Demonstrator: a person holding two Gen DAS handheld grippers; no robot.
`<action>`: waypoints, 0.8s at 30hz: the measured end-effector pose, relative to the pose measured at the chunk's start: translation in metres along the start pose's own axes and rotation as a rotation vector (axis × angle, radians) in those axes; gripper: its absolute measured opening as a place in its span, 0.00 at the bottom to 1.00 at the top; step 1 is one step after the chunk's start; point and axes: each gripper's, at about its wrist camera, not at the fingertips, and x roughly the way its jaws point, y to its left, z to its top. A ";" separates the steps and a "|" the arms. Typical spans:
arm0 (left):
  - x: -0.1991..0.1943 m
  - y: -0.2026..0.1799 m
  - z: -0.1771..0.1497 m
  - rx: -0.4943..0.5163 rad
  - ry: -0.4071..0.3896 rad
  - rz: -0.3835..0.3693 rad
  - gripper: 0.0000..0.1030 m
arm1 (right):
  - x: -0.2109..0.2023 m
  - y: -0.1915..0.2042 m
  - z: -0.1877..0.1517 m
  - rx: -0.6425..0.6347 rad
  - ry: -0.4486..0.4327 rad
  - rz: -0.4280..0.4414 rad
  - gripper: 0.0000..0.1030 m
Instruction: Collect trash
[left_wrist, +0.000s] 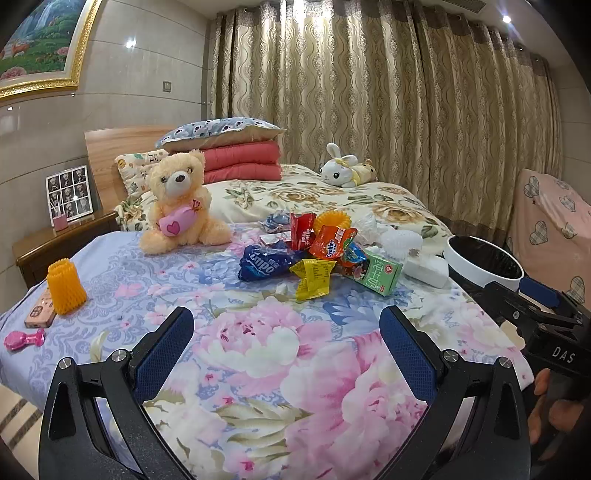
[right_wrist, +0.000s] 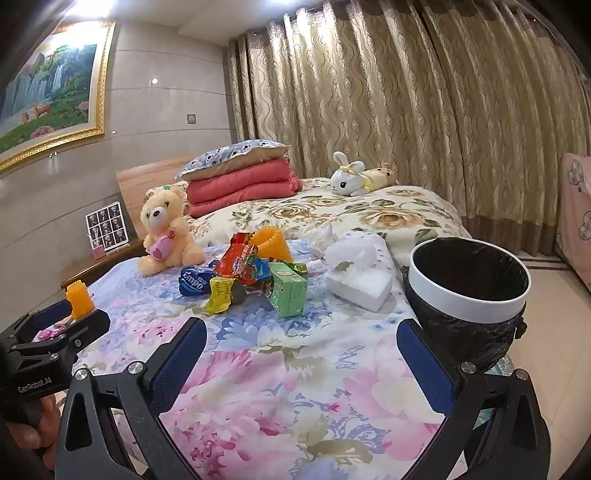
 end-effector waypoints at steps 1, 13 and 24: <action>0.001 0.000 0.000 0.000 0.001 0.000 1.00 | 0.000 0.000 0.000 0.000 -0.001 0.001 1.00; 0.000 -0.001 0.000 -0.002 0.005 0.002 1.00 | -0.001 0.002 0.002 0.004 -0.005 0.012 1.00; 0.000 -0.001 -0.001 -0.001 0.006 0.002 1.00 | 0.000 0.003 0.002 0.012 -0.003 0.022 1.00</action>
